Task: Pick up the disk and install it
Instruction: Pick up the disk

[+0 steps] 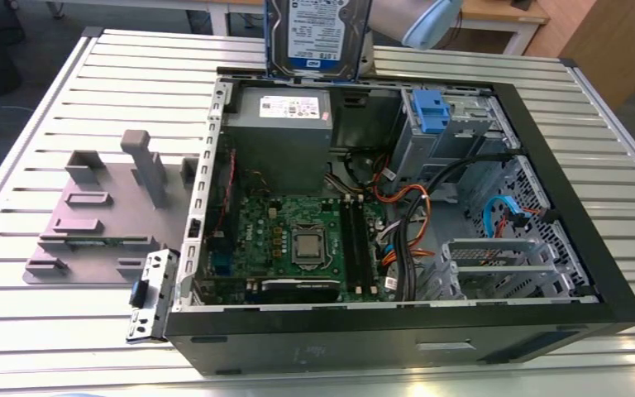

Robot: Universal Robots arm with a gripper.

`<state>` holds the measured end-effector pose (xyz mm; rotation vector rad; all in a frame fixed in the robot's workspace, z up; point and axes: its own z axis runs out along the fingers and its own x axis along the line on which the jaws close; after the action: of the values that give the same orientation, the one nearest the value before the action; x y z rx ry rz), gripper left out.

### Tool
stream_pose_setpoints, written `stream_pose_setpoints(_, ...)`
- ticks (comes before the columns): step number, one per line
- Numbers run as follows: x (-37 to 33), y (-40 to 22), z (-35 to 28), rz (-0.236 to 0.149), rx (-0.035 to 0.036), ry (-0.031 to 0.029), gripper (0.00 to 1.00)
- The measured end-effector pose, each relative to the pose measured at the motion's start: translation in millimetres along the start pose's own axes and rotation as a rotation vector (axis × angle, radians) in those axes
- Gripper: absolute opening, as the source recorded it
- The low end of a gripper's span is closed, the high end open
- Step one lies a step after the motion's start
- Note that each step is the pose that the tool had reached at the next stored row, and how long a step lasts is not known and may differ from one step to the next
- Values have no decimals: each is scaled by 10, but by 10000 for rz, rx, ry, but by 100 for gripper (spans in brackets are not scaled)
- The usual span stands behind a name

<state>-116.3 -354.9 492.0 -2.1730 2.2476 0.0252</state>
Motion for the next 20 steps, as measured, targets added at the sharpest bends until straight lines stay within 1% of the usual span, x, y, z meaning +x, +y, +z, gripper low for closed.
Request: stream_pose_setpoints(20, -2, -44, 0, 0, 0, 0, 36)
